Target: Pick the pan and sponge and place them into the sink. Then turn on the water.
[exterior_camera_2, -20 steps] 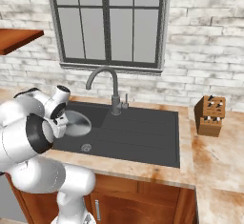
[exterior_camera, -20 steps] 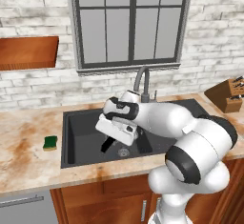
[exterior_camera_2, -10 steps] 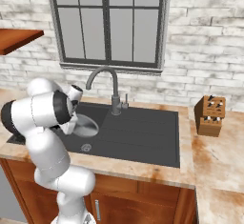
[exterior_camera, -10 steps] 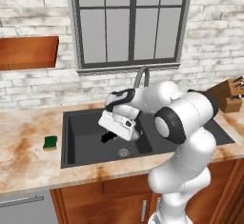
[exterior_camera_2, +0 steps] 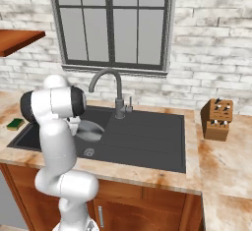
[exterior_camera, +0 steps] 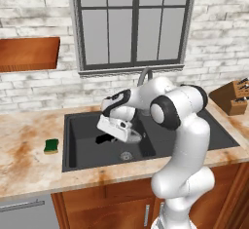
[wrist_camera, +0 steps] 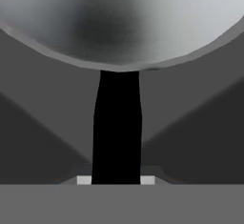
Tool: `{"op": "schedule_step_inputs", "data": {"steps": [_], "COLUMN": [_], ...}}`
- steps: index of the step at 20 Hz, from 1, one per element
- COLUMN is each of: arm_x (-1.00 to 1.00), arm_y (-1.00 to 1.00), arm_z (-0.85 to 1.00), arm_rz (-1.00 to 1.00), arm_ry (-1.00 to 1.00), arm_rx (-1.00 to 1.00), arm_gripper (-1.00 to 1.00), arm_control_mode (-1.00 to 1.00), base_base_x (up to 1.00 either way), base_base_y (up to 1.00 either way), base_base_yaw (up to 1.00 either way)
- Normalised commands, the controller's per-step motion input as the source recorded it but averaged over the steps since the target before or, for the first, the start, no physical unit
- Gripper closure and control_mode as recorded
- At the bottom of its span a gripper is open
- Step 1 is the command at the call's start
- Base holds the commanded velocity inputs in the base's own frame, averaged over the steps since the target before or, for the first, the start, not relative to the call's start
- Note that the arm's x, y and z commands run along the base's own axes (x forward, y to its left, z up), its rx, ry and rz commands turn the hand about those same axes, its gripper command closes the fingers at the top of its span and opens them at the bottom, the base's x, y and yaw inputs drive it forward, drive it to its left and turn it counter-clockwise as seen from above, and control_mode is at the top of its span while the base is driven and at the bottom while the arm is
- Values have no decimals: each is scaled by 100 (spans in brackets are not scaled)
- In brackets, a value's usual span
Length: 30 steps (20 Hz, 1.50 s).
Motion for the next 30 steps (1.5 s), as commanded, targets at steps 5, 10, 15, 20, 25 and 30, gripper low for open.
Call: {"op": "schedule_step_inputs", "data": {"steps": [5, 10, 15, 20, 25, 30], "arm_x": [27, 28, 27, 16, 9, 19], "arm_y": [5, 0, 0, 0, 0, -5], "arm_z": [-35, -31, -41, -58, -70, -45], "arm_rz": [-10, -9, -8, -6, -3, -2], "arm_ry": [0, 0, 0, 0, -2, -1], "arm_rx": [-25, -21, -16, -11, -9, -1], "arm_gripper": [100, 100, 100, 100, 100, 100], "arm_control_mode": [-100, -100, -100, -100, -100, -100], "base_base_x": [0, 0, 0, 0, 0, 0], "base_base_y": [0, 0, 0, 0, 0, 0], "base_base_yaw": [0, 0, 0, 0, 0, 0]}}
